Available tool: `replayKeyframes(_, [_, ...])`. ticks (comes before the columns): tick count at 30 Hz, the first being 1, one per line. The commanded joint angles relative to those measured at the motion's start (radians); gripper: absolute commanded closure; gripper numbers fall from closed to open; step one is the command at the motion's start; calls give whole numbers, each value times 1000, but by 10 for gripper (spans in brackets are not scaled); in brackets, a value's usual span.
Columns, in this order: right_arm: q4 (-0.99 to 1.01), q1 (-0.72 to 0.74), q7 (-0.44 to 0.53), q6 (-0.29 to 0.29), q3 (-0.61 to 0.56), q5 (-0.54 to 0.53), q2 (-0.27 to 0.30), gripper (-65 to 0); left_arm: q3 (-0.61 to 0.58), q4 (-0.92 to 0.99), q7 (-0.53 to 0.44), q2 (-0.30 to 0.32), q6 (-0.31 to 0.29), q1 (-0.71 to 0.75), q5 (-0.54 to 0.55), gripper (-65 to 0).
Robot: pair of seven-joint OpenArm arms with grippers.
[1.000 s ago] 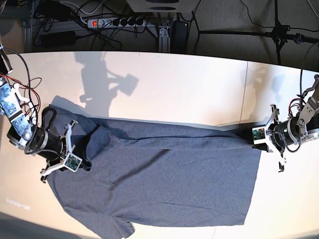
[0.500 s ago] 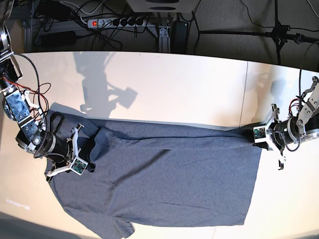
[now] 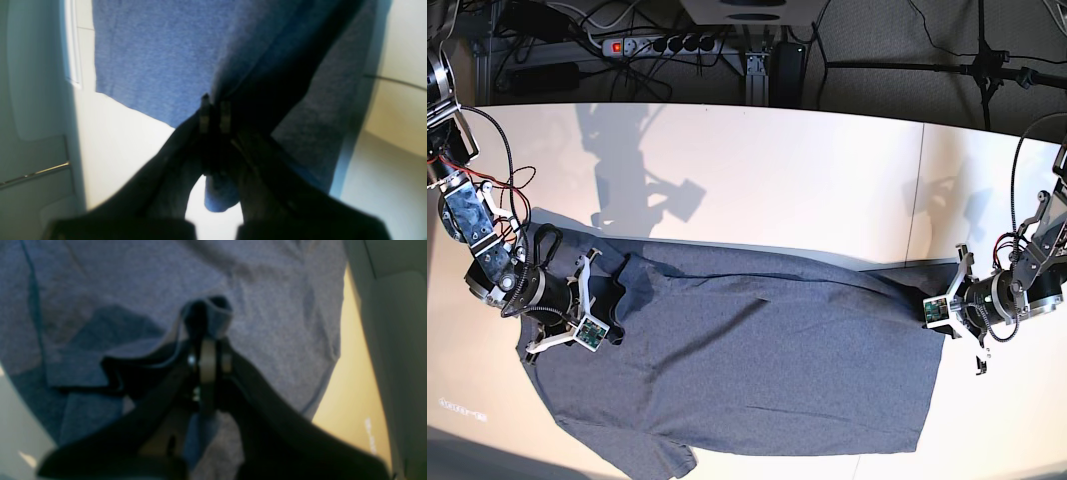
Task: Fold the T-shirt properly
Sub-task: 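Lift both held corners and drag the shirt toward the robot, then lay the shirt flat along the table edge with both grippers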
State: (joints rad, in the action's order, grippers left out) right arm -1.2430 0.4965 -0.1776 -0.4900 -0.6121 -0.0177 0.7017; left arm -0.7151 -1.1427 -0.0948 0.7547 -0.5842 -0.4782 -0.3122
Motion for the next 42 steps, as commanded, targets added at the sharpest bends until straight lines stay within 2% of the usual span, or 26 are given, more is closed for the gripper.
replayKeyframes(1, [-10,29,16,-14,12,-4,15,0,3,3,-14,6,-11,-35,9,0])
replayKeyframes(6, [-10,29,17,-14,12,-5,15,0,-48,29,-16,-10,-11,-43,9,0])
replayKeyframes(9, [-10,29,17,-14,12,-4,15,0,-55,29,-14,-12,9,-43,8,-144])
replayKeyframes(13, [-6,29,17,-13,12,-5,10,0,-54,31,-10,-12,23,-49,15,-249])
replayKeyframes(14, [-4,29,21,-13,12,-7,9,-24,-54,31,8,-12,26,-51,42,-273])
replayKeyframes(15, [0,29,25,-12,13,-18,7,-154,-54,32,44,-12,53,-54,87,-299])
replayKeyframes(17, [12,29,40,-11,13,-66,5,-403,-54,32,137,-12,148,-65,227,-350])
replayKeyframes(18, [19,29,53,-11,13,-85,2,-452,-54,32,178,-12,186,-76,285,-361])
replayKeyframes(20, [24,29,54,-8,30,-124,-11,-447,-54,32,236,-12,262,-102,375,-361])
replayKeyframes(25, [24,29,39,7,155,-231,-68,-447,-53,32,376,-16,399,-173,514,-361])
replayKeyframes(29, [24,29,-56,7,283,-354,-114,-445,-35,32,441,-26,497,-198,603,-353])
replayKeyframes(30, [24,29,-84,6,308,-383,-123,-444,-23,32,450,-31,515,-198,629,-316])
replayKeyframes(31, [24,27,-104,6,327,-407,-127,-436,-10,32,460,-39,517,-198,649,-250])
replayKeyframes(32, [24,25,-113,6,341,-417,-130,-405,5,32,475,-48,516,-197,663,-170])
replayKeyframes(33, [24,21,-115,6,351,-417,-130,-335,18,32,486,-59,516,-197,676,-99])
replayKeyframes(34, [26,21,-116,6,355,-417,-129,-236,26,32,488,-69,514,-196,690,-39])
replayKeyframes(35, [33,21,-123,6,356,-417,-129,-111,30,32,488,-79,513,-197,696,0])
replayKeyframes(36, [43,21,-134,6,356,-417,-130,0,30,32,489,-87,513,-197,697,0])
replayKeyframes(40, [110,17,-161,7,356,-421,-135,0,30,32,516,-120,513,-182,706,0])
replayKeyframes(42, [146,6,-159,8,356,-432,-135,0,30,32,543,-137,508,-165,745,0])
